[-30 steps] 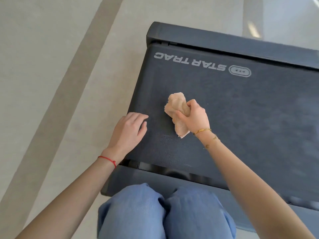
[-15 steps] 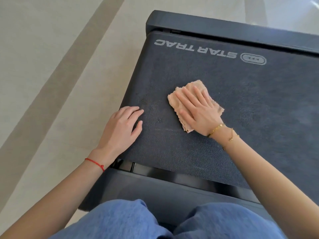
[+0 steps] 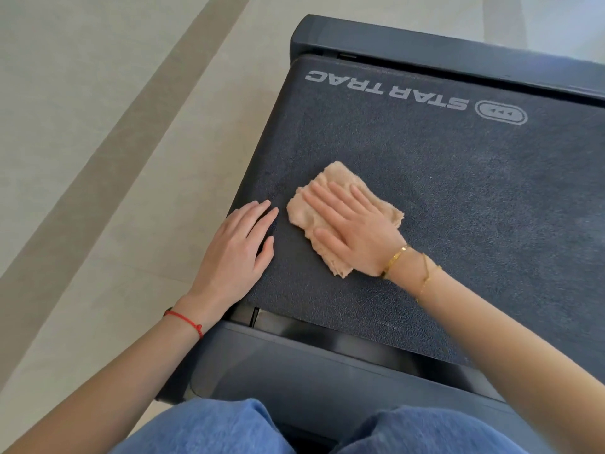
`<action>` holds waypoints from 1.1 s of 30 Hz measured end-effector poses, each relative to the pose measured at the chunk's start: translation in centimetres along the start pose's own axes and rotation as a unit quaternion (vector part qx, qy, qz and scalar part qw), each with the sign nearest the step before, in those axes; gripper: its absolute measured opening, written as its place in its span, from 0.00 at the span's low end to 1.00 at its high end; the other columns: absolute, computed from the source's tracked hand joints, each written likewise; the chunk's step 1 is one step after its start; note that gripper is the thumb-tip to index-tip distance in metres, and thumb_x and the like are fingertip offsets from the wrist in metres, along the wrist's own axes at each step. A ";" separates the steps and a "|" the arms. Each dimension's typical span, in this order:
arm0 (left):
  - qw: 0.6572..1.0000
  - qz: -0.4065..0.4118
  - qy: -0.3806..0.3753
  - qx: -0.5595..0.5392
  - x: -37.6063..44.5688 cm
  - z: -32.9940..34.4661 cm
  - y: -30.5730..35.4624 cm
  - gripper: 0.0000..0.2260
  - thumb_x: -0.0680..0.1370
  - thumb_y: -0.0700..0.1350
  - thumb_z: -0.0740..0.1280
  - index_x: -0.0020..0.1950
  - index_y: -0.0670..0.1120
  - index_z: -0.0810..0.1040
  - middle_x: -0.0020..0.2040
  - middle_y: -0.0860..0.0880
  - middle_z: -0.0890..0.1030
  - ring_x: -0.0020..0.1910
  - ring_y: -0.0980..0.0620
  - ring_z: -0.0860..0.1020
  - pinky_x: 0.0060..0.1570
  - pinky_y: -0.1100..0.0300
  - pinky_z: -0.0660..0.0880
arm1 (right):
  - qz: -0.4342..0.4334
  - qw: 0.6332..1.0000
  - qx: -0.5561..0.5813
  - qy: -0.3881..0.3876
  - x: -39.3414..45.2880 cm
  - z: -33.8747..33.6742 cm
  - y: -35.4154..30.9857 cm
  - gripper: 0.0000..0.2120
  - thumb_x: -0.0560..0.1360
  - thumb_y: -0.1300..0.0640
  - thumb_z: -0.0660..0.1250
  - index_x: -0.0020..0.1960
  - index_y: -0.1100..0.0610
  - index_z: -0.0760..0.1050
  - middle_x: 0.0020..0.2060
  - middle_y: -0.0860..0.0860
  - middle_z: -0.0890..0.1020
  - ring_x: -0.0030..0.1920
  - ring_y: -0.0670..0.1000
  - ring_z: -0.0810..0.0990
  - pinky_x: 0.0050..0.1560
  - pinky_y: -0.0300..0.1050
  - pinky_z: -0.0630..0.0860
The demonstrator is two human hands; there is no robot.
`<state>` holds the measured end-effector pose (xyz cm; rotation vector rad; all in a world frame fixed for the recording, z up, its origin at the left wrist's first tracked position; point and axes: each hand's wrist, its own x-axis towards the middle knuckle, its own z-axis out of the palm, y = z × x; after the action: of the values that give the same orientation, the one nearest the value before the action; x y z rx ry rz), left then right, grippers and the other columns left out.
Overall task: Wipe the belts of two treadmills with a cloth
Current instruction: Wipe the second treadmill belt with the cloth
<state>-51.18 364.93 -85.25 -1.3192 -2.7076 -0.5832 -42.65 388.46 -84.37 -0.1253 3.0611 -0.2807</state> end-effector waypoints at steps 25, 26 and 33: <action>0.997 -0.067 -0.019 -0.019 5.2 1.1 1.2 0.20 0.82 0.45 0.61 0.74 0.40 0.69 0.75 0.43 0.68 0.75 0.43 0.64 0.75 0.48 0.61 | 0.040 0.999 -0.013 0.012 11.2 -0.7 2.2 0.27 0.84 0.44 0.43 0.81 0.48 0.44 0.80 0.47 0.49 0.80 0.55 0.43 0.78 0.57 0.39; 0.997 -0.066 -0.021 -0.018 5.8 1.2 1.2 0.20 0.82 0.45 0.61 0.74 0.41 0.69 0.75 0.43 0.67 0.75 0.43 0.64 0.75 0.47 0.61 | 0.018 1.000 -0.010 0.011 10.4 -0.6 2.6 0.27 0.84 0.44 0.43 0.81 0.47 0.44 0.80 0.46 0.49 0.80 0.54 0.44 0.78 0.56 0.39; 0.996 -0.075 -0.053 0.022 7.4 2.4 1.2 0.25 0.83 0.50 0.54 0.79 0.45 0.60 0.79 0.46 0.60 0.79 0.47 0.55 0.77 0.45 0.53 | 0.113 0.993 -0.001 0.016 14.3 -2.5 10.9 0.27 0.83 0.41 0.42 0.81 0.46 0.44 0.80 0.47 0.47 0.80 0.54 0.42 0.77 0.54 0.37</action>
<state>-54.63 372.02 -85.39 -1.1769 -2.9074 -0.4755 -57.91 398.31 -84.75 0.2261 3.0690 -0.2675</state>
